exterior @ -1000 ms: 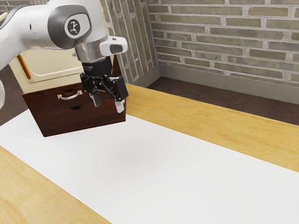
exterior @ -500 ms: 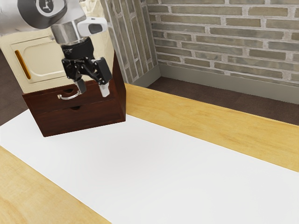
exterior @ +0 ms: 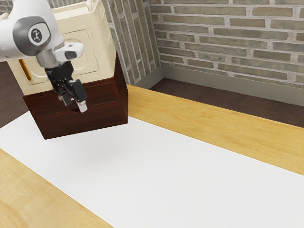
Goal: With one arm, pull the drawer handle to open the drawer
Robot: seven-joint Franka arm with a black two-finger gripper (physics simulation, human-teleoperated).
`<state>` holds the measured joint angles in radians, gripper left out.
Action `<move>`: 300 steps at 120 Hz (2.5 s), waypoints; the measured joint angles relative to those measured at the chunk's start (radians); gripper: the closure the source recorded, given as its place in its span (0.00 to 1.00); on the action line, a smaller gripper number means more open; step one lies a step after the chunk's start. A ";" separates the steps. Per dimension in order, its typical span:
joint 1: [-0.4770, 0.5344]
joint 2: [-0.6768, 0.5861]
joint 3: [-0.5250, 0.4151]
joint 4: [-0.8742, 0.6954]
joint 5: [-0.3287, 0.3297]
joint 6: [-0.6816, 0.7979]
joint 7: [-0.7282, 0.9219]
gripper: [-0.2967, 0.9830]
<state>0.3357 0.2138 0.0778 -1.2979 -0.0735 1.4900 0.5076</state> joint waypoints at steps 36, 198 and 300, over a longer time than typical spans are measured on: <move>0.019 0.054 -0.027 -0.007 0.125 0.180 0.369 0.23; 0.103 0.105 -0.032 -0.061 0.091 0.408 0.970 0.23; 0.110 0.068 -0.024 -0.104 0.098 0.486 0.993 0.33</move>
<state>0.4454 0.2815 0.0542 -1.4016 0.0244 1.9759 1.5009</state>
